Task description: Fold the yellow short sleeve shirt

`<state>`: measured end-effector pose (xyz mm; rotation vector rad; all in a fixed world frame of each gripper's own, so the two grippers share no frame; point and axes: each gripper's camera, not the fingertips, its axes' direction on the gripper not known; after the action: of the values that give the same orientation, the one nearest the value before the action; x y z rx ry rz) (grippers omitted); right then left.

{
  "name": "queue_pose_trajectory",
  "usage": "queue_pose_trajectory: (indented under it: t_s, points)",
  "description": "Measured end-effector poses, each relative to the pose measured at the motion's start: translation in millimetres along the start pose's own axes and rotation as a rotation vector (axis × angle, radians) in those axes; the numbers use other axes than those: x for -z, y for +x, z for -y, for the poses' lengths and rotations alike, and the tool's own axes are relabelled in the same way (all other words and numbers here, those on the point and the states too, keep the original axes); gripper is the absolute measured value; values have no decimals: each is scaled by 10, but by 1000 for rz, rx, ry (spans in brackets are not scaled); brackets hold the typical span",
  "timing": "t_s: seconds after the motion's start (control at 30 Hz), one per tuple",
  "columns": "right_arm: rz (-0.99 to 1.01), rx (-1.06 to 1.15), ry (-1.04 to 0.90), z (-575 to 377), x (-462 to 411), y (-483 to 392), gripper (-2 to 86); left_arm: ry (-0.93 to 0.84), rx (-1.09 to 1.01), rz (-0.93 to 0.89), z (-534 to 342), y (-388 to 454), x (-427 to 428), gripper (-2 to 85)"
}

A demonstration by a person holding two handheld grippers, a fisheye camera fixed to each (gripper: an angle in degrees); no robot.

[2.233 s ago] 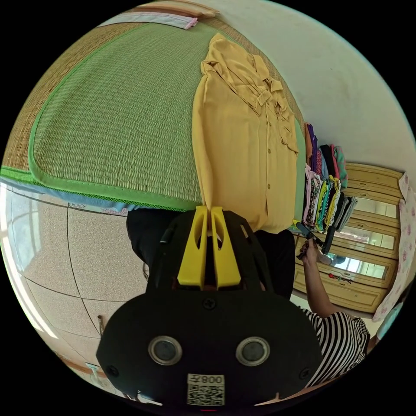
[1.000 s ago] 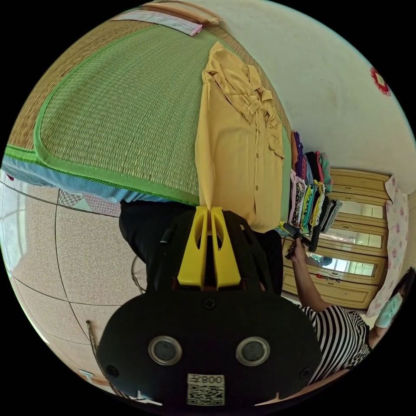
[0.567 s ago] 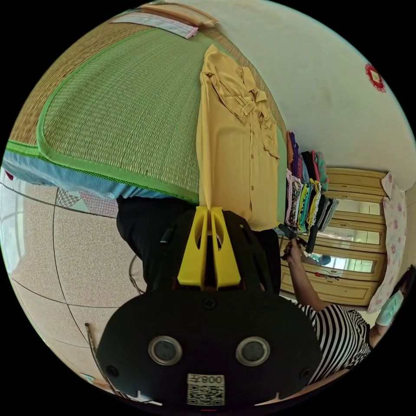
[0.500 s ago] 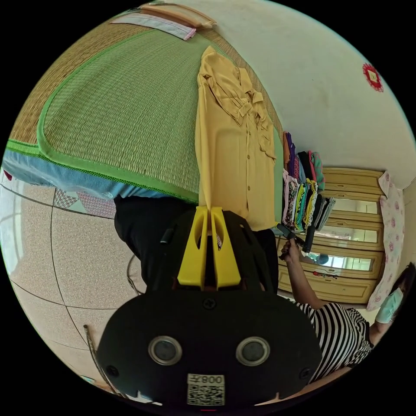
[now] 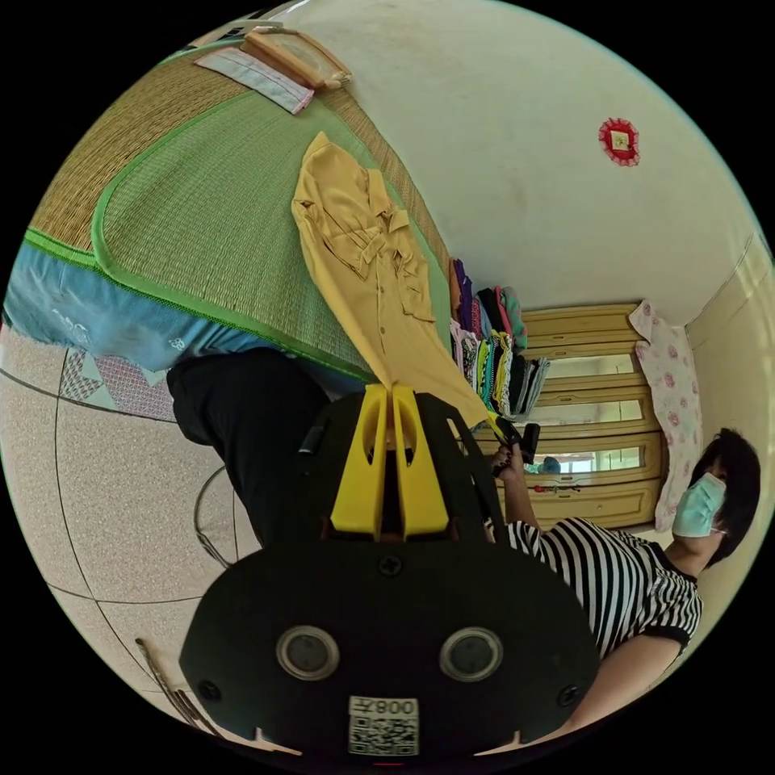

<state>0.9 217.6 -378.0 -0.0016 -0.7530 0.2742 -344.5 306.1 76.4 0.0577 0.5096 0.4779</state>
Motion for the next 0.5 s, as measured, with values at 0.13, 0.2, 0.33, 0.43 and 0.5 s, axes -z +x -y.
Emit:
queue_pose_trajectory:
  t_s: [0.13,0.2,0.33,0.43,0.5]
  points:
    - [32,15,-11,-247,-25,21,2,-5,-6,-50,-95,-14,38,6]
    - [44,20,-4,-321,-26,65,2,2,-12,-66,-84,-17,58,6]
    - [42,39,13,-233,-65,140,2,29,-31,-98,115,-12,86,7]
    - [54,54,34,-20,-138,206,2,56,-52,-126,369,17,85,7]
    - [58,70,52,214,-222,231,3,66,-67,-132,554,49,78,7]
